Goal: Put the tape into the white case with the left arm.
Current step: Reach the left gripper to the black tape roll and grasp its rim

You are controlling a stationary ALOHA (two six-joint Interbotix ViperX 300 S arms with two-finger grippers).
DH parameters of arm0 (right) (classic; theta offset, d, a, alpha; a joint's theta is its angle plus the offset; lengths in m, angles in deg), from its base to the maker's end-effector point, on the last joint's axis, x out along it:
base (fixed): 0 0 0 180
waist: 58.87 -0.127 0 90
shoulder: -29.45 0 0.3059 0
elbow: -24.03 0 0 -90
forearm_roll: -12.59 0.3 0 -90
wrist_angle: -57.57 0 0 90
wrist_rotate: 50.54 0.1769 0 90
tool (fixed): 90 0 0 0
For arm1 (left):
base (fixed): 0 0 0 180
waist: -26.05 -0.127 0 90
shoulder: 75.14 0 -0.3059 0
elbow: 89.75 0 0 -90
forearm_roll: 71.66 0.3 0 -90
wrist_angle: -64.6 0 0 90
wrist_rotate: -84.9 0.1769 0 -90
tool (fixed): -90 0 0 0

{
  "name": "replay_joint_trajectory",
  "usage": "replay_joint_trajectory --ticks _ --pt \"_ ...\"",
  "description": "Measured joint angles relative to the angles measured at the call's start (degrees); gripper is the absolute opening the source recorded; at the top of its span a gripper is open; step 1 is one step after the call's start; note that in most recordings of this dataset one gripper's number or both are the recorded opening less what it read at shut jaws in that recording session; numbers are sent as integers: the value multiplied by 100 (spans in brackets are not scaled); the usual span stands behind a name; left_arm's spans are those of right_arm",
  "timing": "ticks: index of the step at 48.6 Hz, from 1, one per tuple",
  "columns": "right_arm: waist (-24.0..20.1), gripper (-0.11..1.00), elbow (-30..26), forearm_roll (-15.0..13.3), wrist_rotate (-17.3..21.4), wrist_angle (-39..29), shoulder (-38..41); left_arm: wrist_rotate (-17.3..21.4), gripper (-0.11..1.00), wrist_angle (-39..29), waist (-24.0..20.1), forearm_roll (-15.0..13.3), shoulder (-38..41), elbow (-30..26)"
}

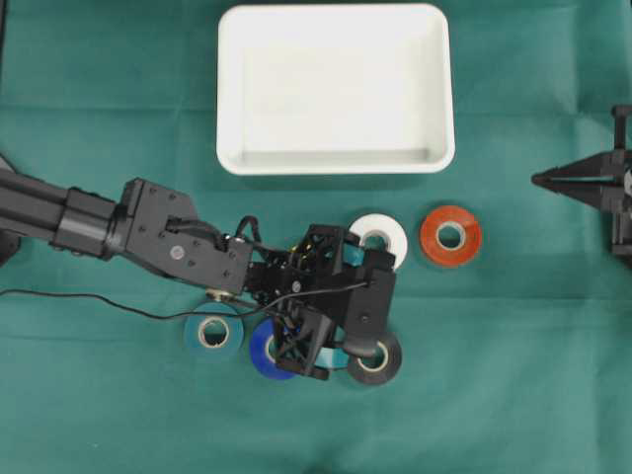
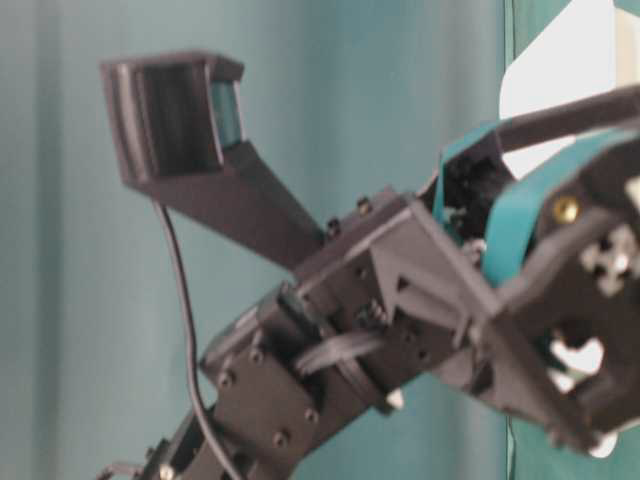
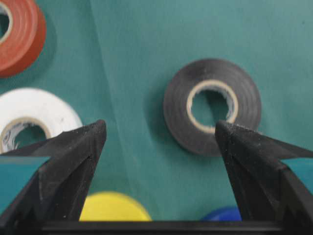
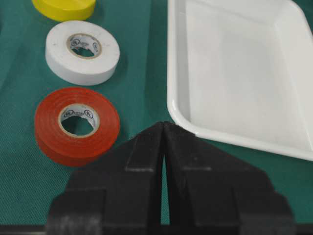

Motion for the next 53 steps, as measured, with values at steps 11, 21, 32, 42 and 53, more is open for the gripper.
replay_joint_trajectory --ticks 11,21,32,42,53 --pt "9 -9 0 0 -9 0 0 0 96 -9 97 9 281 -299" --pt "9 -9 9 0 0 0 9 -9 96 -18 105 9 483 -404" --pt "0 -9 44 0 0 35 9 0 96 -9 105 9 703 -501" --pt "0 -9 88 0 9 105 9 0 96 -9 35 9 905 -562" --pt "9 -9 79 0 9 114 9 9 96 -9 18 18 1116 -721"
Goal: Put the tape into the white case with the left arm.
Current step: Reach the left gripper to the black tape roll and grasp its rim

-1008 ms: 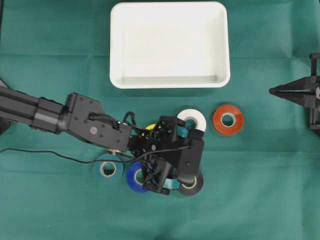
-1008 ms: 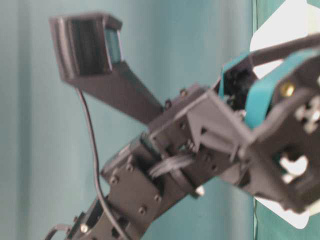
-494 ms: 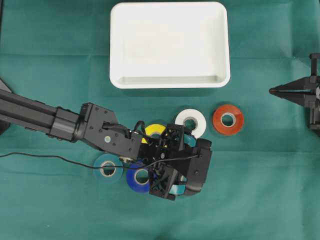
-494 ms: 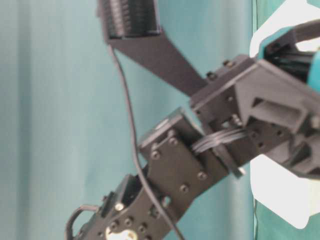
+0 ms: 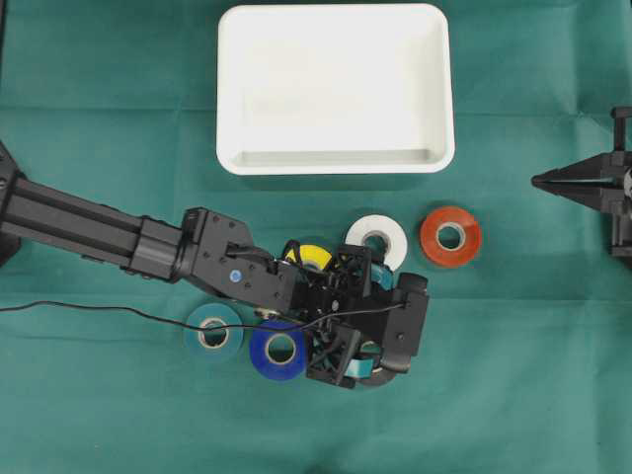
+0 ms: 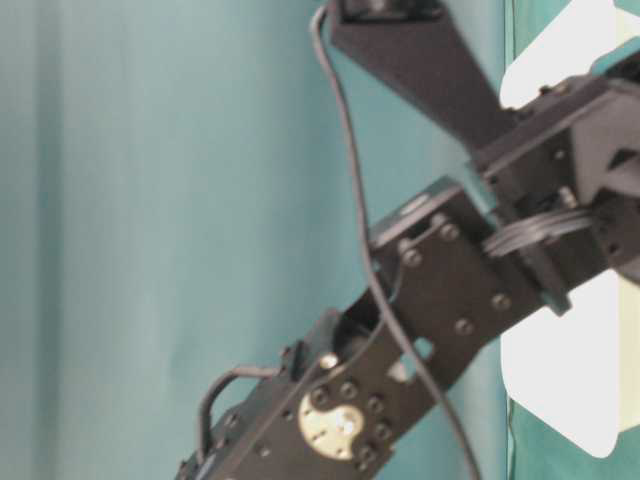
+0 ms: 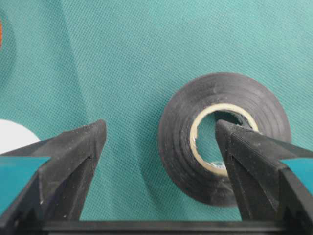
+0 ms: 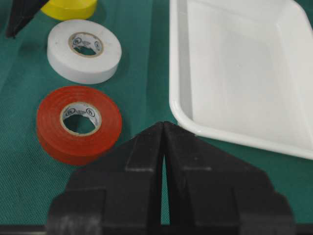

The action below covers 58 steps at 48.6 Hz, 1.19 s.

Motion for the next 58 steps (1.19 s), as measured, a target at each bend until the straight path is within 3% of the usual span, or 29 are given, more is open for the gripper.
replay_joint_trajectory --ticks 10,15,18,27,44,58 --pt "0 -9 9 9 35 0 -9 0 95 0 -18 9 105 -9" --pt "0 -9 0 0 97 9 0 0 88 0 -18 0 105 -18" --pt "-9 -9 9 0 114 9 -9 0 76 -9 -18 9 105 -18" --pt "0 -9 9 9 114 9 -9 9 26 -9 -9 9 105 -18" --pt "0 -9 9 9 123 9 -9 0 25 -220 -9 9 -9 0" --pt "0 -9 9 0 123 9 0 -9 25 -598 26 9 -747 53"
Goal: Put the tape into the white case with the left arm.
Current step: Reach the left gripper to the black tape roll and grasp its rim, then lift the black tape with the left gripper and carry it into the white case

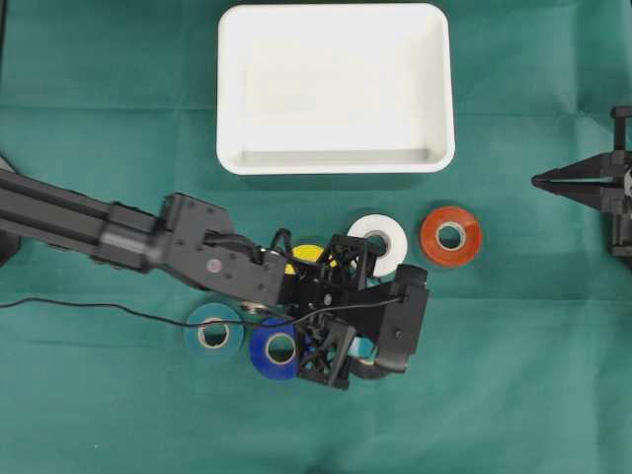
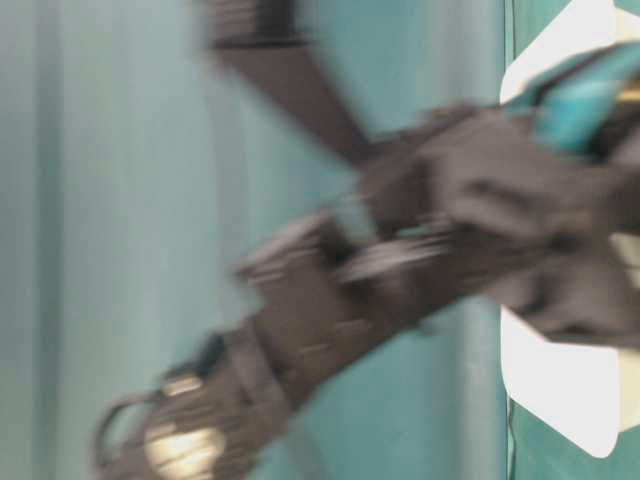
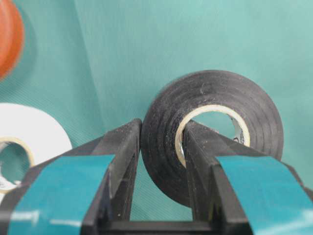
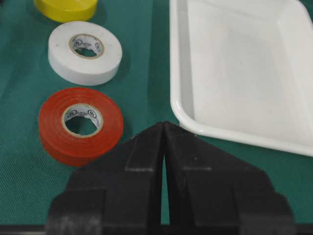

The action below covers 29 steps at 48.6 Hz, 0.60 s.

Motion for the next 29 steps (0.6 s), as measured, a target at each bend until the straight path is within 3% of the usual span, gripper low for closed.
replay_joint_trajectory --ticks 15,29 --pt "0 -9 0 0 0 0 0 0 25 -536 88 0 -580 132" --pt "0 -9 9 0 0 0 0 0 25 -721 -396 0 -703 492"
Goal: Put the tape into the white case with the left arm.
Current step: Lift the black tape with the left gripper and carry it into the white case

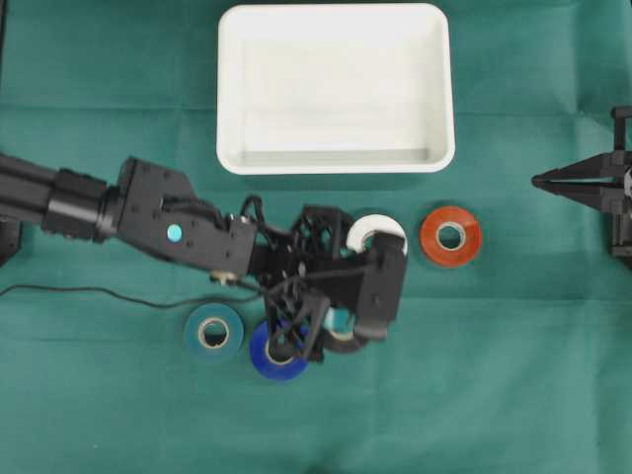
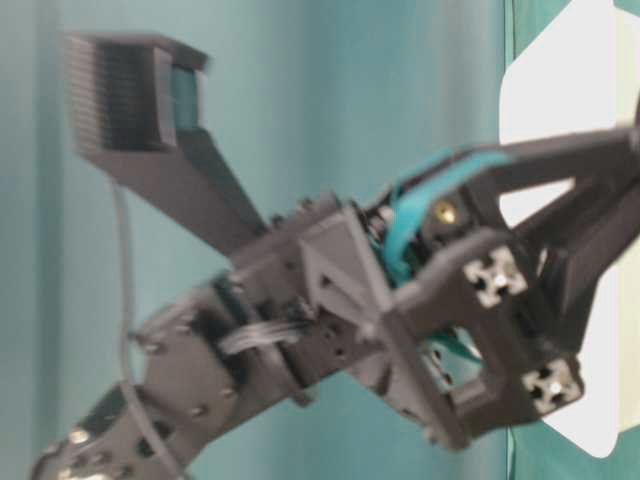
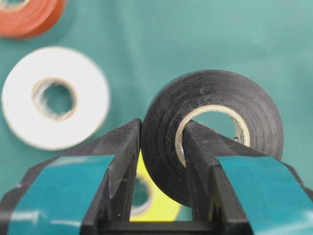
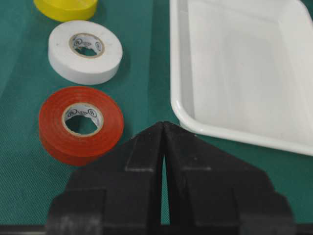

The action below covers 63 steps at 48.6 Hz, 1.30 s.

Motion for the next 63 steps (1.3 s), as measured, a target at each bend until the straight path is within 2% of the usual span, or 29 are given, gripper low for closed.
replay_joint_trajectory --ticks 20,40,52,63 --pt "0 -9 0 0 0 0 -9 0 25 26 -1160 0 -466 747" --pt "0 -9 0 0 0 0 0 9 25 308 -2021 -9 -914 1538" --pt "-9 -9 0 0 0 0 -9 18 25 633 -2558 0 -958 1802" --pt "0 -9 0 0 0 0 0 18 25 782 -2865 0 -958 2013"
